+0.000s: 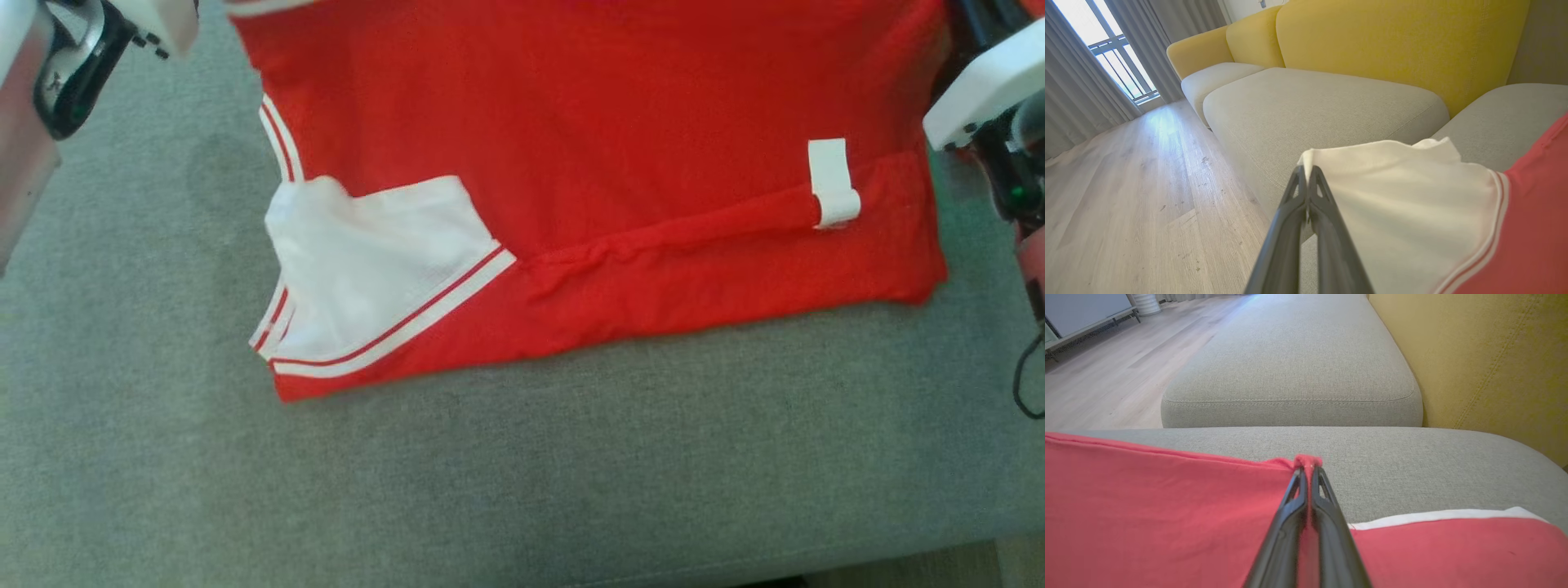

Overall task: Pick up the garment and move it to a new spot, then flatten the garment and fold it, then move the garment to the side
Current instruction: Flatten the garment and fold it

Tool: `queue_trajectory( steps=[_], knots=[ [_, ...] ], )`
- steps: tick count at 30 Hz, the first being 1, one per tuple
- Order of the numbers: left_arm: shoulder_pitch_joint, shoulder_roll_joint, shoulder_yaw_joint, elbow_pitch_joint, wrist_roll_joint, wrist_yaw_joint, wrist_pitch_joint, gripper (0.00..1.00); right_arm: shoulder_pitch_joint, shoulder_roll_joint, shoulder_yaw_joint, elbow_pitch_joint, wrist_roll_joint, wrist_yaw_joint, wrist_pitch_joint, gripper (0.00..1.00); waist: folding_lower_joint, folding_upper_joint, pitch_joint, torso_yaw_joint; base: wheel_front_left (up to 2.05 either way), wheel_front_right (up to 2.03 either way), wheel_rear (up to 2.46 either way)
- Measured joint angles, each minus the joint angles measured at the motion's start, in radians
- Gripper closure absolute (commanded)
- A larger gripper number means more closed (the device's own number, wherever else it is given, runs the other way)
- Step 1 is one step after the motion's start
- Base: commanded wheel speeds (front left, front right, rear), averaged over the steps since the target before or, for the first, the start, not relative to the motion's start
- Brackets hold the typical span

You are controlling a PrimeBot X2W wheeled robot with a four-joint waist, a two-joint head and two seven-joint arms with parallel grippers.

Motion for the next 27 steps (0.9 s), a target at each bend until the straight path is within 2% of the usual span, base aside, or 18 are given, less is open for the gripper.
queue_trajectory(
  steps=[7,13,18,22,27],
  knots=[
    [0.05,0.0,0.001,-0.031,-0.076,-0.001,0.001,1.0,0.033,-0.007,-0.015,0.0,0.016,0.0,-0.044,1.0,0.0,0.0,-0.021,0.017,0.0,0.0,0.0],
    [0.189,0.043,-0.004,-0.159,-0.113,0.008,-0.01,1.0,0.143,-0.04,-0.04,-0.026,0.025,0.0,-0.077,1.0,-0.0001,0.0,-0.053,0.041,0.0,0.0,0.0],
    [0.311,0.127,-0.008,-0.32,-0.123,0.09,-0.024,1.0,0.228,-0.058,-0.065,-0.086,0.032,0.0,-0.104,1.0,-0.0001,0.0,-0.083,0.053,0.0,0.0,0.0],
    [0.424,0.194,-0.009,-0.479,-0.149,0.18,-0.051,1.0,0.306,-0.058,-0.092,-0.128,0.027,0.0,-0.117,1.0,-0.0001,0.0,-0.104,0.058,0.0,0.0,0.0],
    [0.565,0.246,-0.021,-0.649,-0.16,0.29,-0.077,1.0,0.415,-0.057,-0.141,-0.181,0.01,0.0,-0.117,1.0,-0.0001,0.0,-0.119,0.071,0.0,0.0,0.0]
  ],
)
